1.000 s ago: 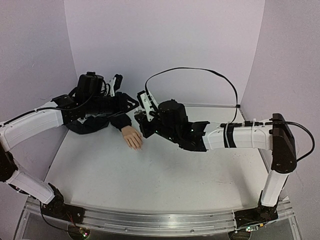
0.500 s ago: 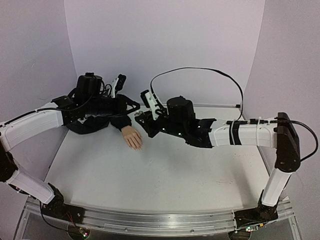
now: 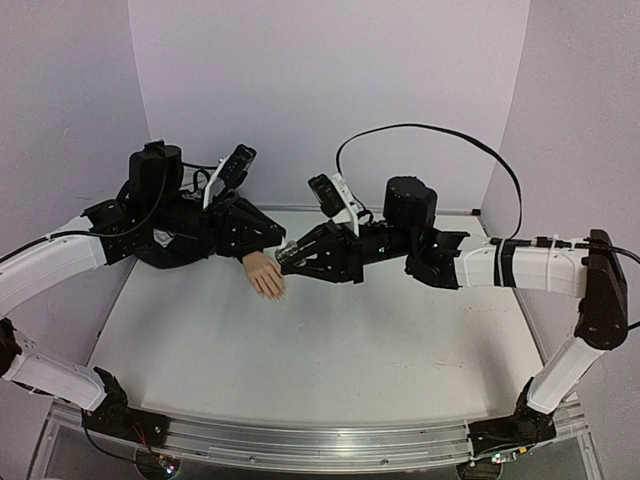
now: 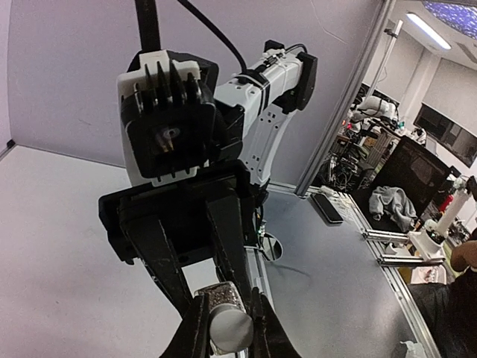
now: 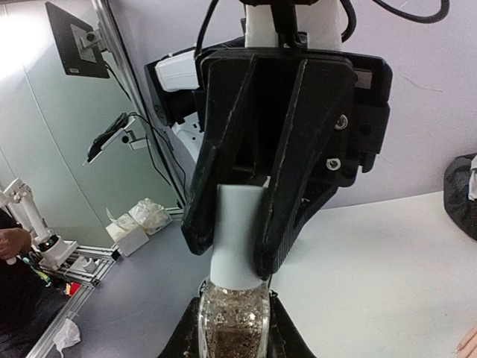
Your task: Paint the nails
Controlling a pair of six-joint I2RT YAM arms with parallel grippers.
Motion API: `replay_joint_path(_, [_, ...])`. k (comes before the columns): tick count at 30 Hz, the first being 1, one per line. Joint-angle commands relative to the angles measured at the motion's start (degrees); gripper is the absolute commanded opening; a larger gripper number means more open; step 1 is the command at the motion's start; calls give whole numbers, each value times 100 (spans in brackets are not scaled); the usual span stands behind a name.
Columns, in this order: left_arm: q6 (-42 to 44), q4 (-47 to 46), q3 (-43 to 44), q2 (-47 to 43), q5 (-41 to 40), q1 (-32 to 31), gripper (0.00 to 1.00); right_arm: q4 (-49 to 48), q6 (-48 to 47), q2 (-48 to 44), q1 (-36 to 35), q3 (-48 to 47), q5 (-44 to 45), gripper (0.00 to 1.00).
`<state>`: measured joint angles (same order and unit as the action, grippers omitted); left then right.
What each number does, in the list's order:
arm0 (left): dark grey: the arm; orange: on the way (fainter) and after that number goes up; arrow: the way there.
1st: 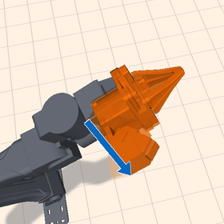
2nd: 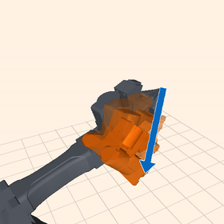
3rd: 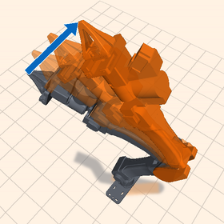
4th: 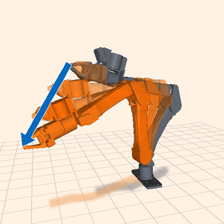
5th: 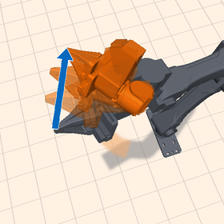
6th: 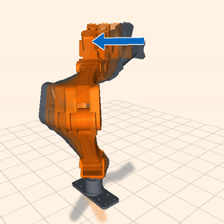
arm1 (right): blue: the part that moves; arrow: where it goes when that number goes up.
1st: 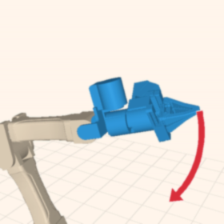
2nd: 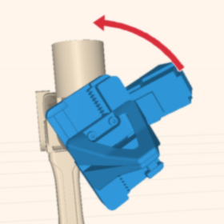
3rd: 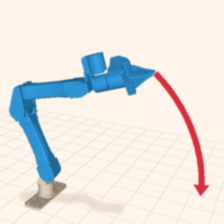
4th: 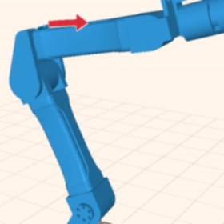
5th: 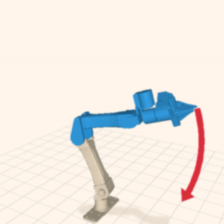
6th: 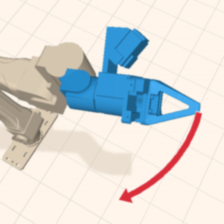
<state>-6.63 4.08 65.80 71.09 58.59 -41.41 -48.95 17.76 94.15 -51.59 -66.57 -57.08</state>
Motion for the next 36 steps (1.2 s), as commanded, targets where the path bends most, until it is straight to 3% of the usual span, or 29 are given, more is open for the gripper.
replay_joint_path(1, [8, -253, -8, -116, 695, 19, 0, -1012, -191, -414, -25, 116, -789, 0])
replay_joint_path(5, [-179, -254, -76, -295, -164, 19, 3, -963, -252, -359, -25, 118, -410, 0])
replay_joint_path(7, [-304, -253, -126, -415, -774, 26, 13, -696, -489, -370, -26, 101, 67, 0])
replay_joint_path(9, [-441, -223, -206, -526, -1369, 31, 39, -373, -754, -399, -26, 96, 763, 0])
replay_joint_path(11, [-464, -186, -302, -640, -1765, 52, 55, -8, -1051, -395, -21, 79, 1548, 0])
replay_joint_path(17, [-1210, -7, -444, -718, -3135, 272, 78, 275, -1108, -240, -82, 64, 3711, 0])
replay_joint_path(21, [-2245, 80, -216, -336, -2961, 616, 77, 308, -1158, -19, -303, -89, 4717, 0])
replay_joint_path(27, [-2586, 76, 46, 75, -2712, 613, 72, 595, -1424, 406, -778, -571, 5930, 0])
replay_joint_path(36, [-2550, 70, 144, 240, -2815, 389, 40, 732, -1588, 663, -1134, -871, 6527, 0])
